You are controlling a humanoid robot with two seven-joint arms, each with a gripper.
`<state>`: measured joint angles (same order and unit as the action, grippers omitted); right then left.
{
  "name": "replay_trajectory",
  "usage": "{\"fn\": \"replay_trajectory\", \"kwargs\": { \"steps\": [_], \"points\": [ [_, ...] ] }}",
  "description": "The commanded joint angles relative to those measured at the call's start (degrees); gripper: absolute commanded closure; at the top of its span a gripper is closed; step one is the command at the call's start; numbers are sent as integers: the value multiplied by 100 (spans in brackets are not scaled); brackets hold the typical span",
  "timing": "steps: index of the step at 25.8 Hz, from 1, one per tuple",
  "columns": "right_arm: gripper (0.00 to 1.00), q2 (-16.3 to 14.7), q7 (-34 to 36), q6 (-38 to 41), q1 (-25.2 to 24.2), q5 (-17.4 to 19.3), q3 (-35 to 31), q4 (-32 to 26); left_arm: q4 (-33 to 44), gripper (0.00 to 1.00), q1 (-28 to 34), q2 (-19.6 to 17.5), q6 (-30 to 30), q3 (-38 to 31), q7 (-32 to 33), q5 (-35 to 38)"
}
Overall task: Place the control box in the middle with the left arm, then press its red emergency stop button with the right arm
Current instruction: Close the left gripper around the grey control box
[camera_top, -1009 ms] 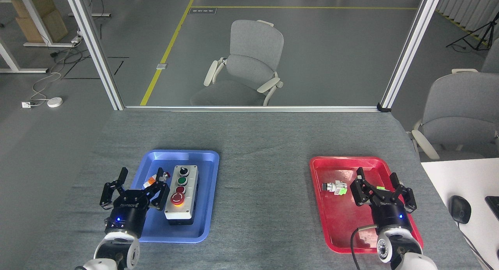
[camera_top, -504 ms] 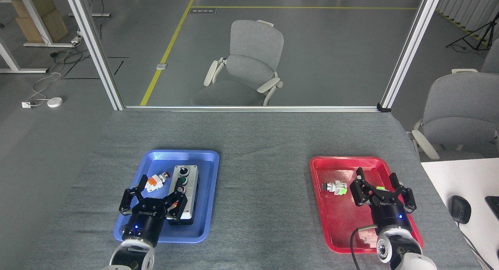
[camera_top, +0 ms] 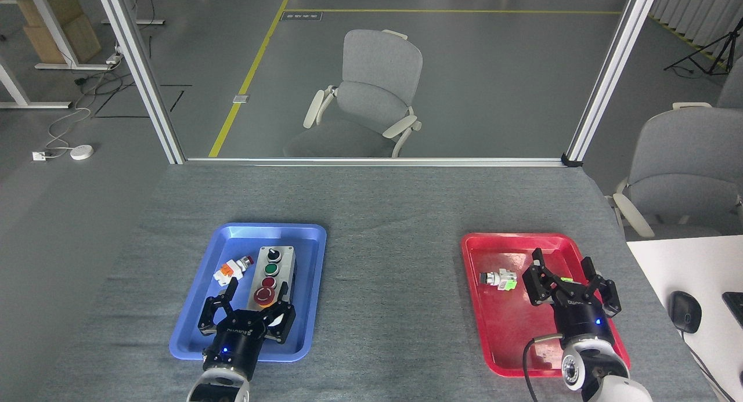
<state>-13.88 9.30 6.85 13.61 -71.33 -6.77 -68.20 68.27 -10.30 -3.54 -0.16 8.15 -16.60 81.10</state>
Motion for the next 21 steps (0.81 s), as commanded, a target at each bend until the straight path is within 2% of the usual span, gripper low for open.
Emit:
{"fn": "replay_trajectory", "kwargs": {
  "steps": [1, 5, 21],
  "points": [
    [1, 0, 2, 0, 1, 14, 0, 0, -271, 1, -69, 64, -19, 20, -89, -7],
    [1, 0, 2, 0, 1, 23, 0, 0, -525, 1, -183, 169, -11, 20, -98, 2],
    [1, -9, 2, 0, -8, 31, 0, 0, -1624, 1, -587, 187, -107, 11, -344, -94]
  ]
}}
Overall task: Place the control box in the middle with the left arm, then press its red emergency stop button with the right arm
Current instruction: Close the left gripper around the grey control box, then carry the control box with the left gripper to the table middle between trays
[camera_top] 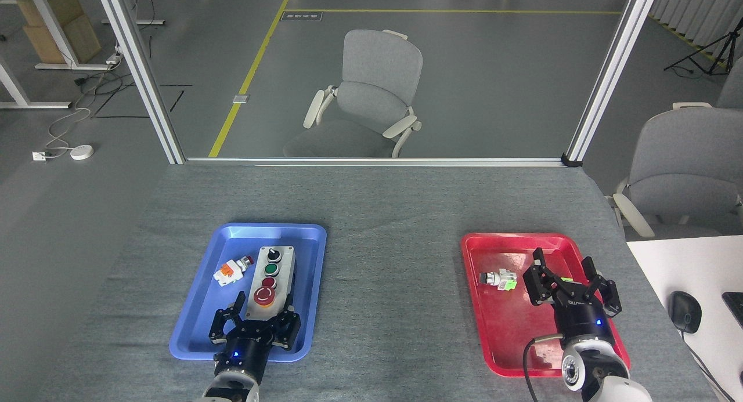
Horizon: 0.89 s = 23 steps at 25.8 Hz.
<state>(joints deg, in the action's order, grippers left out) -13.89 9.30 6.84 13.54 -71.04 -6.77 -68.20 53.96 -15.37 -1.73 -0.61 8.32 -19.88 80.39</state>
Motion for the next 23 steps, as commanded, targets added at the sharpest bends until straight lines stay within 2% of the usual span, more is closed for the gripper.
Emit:
{"fn": "replay_trajectory", "kwargs": {
  "steps": [1, 12, 14, 16, 23],
  "points": [
    [1, -8, 2, 2, 0, 3, 0, 0, -263, 1, -106, 6, -106, -5, -42, -32],
    [1, -26, 2, 2, 18, 3, 0, 0, -1186, 1, -476, 111, -141, -5, -394, -111],
    [1, -26, 2, 2, 26, 3, 0, 0, -1265, 4, -502, 155, -141, -5, -482, -155],
    [1, -26, 2, 11, 18, 3, 0, 0, -1283, 19, -511, 190, -141, -14, -587, -216],
    [1, -26, -7, 11, 44, 3, 0, 0, -1529, 57, -572, 182, -62, -14, -1115, -647]
  ]
}}
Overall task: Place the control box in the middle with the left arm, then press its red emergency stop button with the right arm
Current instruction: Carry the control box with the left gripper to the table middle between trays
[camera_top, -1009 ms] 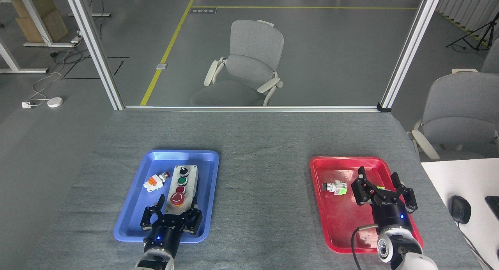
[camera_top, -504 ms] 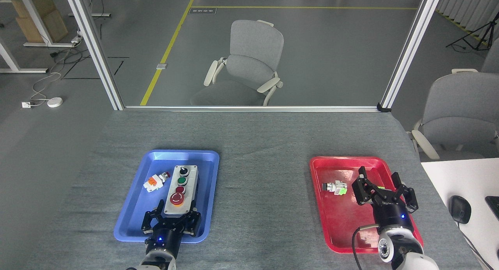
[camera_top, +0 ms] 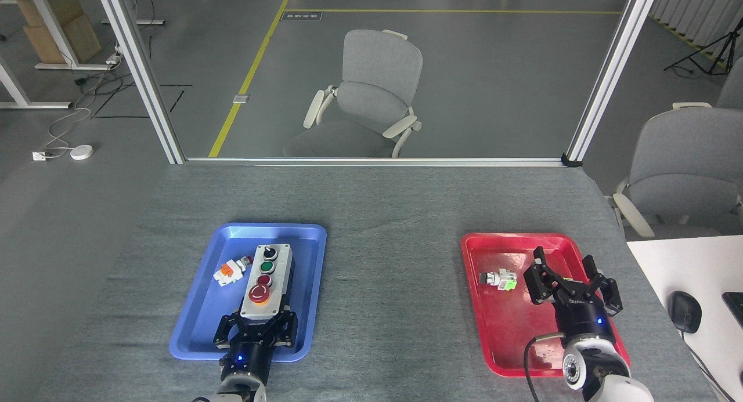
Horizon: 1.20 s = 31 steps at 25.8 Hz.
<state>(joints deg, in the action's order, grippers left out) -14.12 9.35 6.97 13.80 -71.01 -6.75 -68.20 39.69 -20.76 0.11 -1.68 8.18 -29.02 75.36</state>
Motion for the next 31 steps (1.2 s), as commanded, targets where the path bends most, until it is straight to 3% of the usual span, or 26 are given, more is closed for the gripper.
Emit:
{"fn": "replay_trajectory", "kwargs": {
  "steps": [1, 4, 10, 12, 16, 21, 26, 31],
  "points": [
    [1, -3, -12, -3, 18, 0, -2, 0, -84, 64, -33, -20, 54, 9, -245, -153],
    [1, -3, -12, -3, 18, 0, -2, 0, 100, 71, 2, -20, 71, 17, -297, -136],
    [1, -3, -12, -3, 0, 0, 7, 0, 1190, 72, 186, 68, 10, 237, -104, -136],
    [1, -3, -3, -3, 0, 0, 7, 0, 1313, 72, 178, 270, -78, 457, 133, -57],
    [1, -3, -12, -3, 0, 0, 7, 0, 1322, 72, 90, 754, -676, 1124, 318, -30],
    [1, -3, -3, -3, 0, 0, -2, 0, 1322, 72, -174, 789, -1854, 2232, 634, -197],
    [1, -12, -3, -3, 0, 0, -2, 0, 1375, 73, -183, 798, -2135, 2461, 731, -487],
    [1, -20, -3, -12, 0, 0, 7, 0, 1366, 73, -183, 798, -2548, 3471, 731, -1261]
  ]
}}
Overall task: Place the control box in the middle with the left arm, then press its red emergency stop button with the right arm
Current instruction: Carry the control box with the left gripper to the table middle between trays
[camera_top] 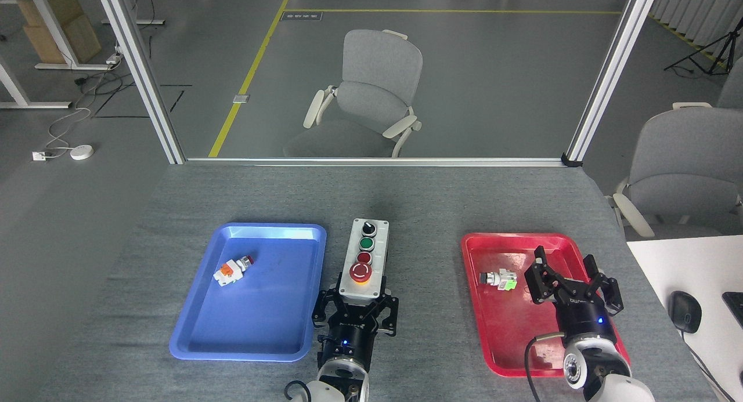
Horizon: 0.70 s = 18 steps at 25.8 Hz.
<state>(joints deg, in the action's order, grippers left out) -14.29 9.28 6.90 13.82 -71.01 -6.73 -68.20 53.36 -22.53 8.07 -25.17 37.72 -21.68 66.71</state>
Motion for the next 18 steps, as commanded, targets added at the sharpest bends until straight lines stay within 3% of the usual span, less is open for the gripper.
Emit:
{"fn": "replay_trajectory", "kwargs": {
  "steps": [1, 18],
  "points": [
    [1, -12, 3, -5, -2, 9, -4, 0, -2, 73, -5, -7, -199, 622, -2, -439],
    [1, -82, 3, 4, 25, 9, -4, 0, -406, 71, -5, 1, -137, 991, -46, -659]
  ]
}}
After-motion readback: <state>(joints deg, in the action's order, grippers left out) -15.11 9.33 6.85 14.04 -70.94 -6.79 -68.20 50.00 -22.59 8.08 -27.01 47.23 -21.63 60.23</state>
